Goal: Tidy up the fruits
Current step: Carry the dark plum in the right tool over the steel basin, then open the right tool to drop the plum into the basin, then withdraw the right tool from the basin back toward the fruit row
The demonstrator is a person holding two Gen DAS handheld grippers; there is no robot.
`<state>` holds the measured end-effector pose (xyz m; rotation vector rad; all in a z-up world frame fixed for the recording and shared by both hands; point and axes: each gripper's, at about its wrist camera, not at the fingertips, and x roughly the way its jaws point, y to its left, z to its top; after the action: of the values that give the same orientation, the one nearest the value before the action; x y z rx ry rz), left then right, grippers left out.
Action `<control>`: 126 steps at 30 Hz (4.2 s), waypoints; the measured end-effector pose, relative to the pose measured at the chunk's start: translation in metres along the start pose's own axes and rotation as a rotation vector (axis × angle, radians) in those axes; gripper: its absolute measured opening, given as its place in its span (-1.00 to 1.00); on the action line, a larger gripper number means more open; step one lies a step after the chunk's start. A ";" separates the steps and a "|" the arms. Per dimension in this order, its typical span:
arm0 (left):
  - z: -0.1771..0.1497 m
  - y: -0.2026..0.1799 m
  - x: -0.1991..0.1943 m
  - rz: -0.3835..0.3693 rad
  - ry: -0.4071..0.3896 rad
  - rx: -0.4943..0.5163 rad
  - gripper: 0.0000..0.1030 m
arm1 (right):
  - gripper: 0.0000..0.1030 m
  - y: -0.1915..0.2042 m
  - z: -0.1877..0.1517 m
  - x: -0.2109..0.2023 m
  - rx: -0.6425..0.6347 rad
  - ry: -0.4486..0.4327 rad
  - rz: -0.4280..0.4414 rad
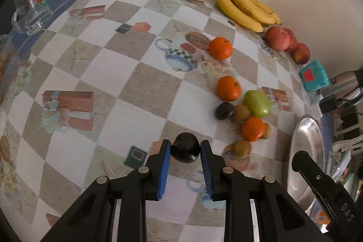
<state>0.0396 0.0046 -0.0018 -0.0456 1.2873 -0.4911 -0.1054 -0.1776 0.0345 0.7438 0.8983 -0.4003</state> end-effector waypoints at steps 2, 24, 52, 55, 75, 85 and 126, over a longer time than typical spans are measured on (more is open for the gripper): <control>0.004 -0.009 -0.001 -0.003 -0.003 0.012 -0.45 | -0.47 -0.008 0.005 -0.003 0.019 -0.011 -0.002; -0.016 -0.189 0.024 -0.206 0.014 0.406 -0.45 | -0.47 -0.143 0.032 -0.029 0.353 -0.067 -0.163; -0.046 -0.207 0.021 -0.232 -0.004 0.539 -0.06 | -0.06 -0.155 0.031 -0.037 0.374 -0.070 -0.257; -0.041 -0.202 0.017 -0.212 -0.017 0.519 0.22 | 0.13 -0.154 0.032 -0.039 0.366 -0.074 -0.274; 0.021 -0.085 0.004 0.152 -0.082 0.163 0.44 | 0.25 -0.116 0.029 -0.028 0.217 -0.008 -0.256; 0.025 -0.072 0.002 0.201 -0.088 0.145 1.00 | 0.65 -0.110 0.027 -0.024 0.180 -0.018 -0.293; 0.039 -0.022 -0.021 0.307 -0.151 0.119 1.00 | 0.93 -0.035 0.015 0.001 -0.063 -0.009 -0.225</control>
<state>0.0642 -0.0159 0.0351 0.2085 1.0914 -0.2931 -0.1175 -0.2124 0.0256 0.5839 0.9853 -0.5712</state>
